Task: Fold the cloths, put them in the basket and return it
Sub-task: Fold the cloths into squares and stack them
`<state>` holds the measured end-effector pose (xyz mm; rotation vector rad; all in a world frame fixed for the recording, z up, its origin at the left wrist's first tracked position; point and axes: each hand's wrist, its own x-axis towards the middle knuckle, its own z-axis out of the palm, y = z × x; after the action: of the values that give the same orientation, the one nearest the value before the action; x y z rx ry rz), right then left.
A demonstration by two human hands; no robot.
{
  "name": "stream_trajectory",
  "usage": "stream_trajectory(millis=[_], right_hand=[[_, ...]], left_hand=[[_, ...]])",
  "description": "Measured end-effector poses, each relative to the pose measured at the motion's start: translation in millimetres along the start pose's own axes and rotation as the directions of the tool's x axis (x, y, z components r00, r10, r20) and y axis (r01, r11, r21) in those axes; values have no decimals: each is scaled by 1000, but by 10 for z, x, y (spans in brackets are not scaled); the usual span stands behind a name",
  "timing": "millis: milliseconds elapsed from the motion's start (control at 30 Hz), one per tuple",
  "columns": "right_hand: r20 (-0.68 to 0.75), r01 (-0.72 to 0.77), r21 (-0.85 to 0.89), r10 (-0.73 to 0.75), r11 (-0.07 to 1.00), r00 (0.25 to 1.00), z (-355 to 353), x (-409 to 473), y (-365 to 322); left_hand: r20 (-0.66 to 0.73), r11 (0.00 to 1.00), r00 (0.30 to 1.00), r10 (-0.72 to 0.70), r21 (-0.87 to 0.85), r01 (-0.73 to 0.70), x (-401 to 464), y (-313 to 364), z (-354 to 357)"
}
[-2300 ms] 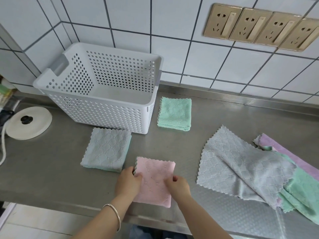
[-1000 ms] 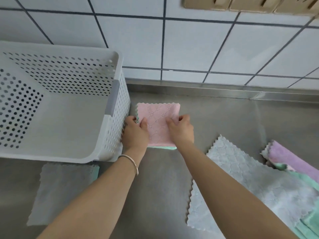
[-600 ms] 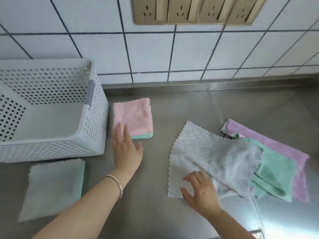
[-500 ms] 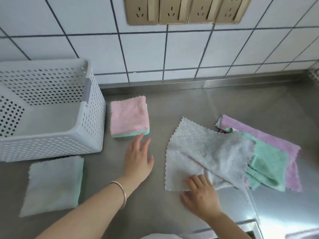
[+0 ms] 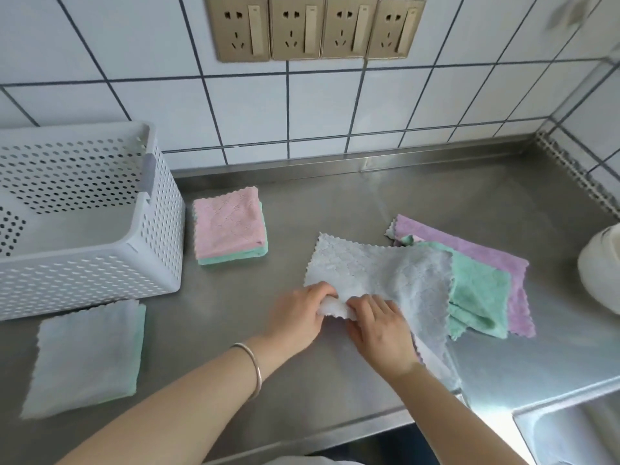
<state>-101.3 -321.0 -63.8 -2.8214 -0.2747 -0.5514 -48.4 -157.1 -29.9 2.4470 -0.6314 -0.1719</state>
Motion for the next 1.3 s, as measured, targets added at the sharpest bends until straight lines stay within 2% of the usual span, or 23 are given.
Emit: stream_trajectory(millis=[67,133,267,367,433,533,633,733,867,933,1000,1100,1167,1233,1300], right_hand=[[1,-4,-90,4,996,1000,-125,53,64],[-19,-97,-96,96,991,995,-258,142,172],[59,-286,-35,288,958,956,-603,443,330],[164,-448,90,430,890,888,-875,822,368],[202,-487,186,452,853,869,-999,1096,390],[181,-479,342,443,809,878,-1145,1457,263],[231,-483,558,433,675,871,-1205,1636,90],[278,-437,692,346,575,896,-1242,1659,-69],[349,-408,837,220,364,911,-1224,1555,-187],[388,-419,853,158,311,908,-1170,1437,-185],[460,-494,799,179,345,870,-1063,1265,-167],[624,-627,673,155,392,766,-905,908,-155],[722,-692,563,138,452,678,-752,606,-155],[809,-741,387,184,548,559,-607,321,-148],[861,-773,270,215,574,460,-493,89,-116]], left_hand=[[-15,998,998,-53,-33,53,50,2,-153],[-47,995,996,-77,-62,74,84,-36,-391],[-168,977,974,-155,-168,127,136,-192,-950],[-229,964,951,-208,-210,161,213,-323,-1351],[-255,949,937,-240,-263,172,257,-416,-1613],[-281,935,924,-258,-314,166,254,-505,-1934],[-369,910,877,-307,-383,158,181,-567,-2127],[-386,879,847,-366,-443,178,-30,-664,-2214],[-308,821,873,-377,-547,161,-426,-695,-2234],[-285,828,887,-365,-535,169,-612,-689,-2181],[-219,817,907,-360,-543,193,-805,-695,-2076],[-31,775,916,-400,-544,320,-1115,-792,-1768],[128,748,885,-448,-488,450,-1327,-919,-1489],[265,700,827,-496,-440,562,-1535,-1049,-1191],[363,646,773,-520,-424,634,-1717,-1145,-946]])
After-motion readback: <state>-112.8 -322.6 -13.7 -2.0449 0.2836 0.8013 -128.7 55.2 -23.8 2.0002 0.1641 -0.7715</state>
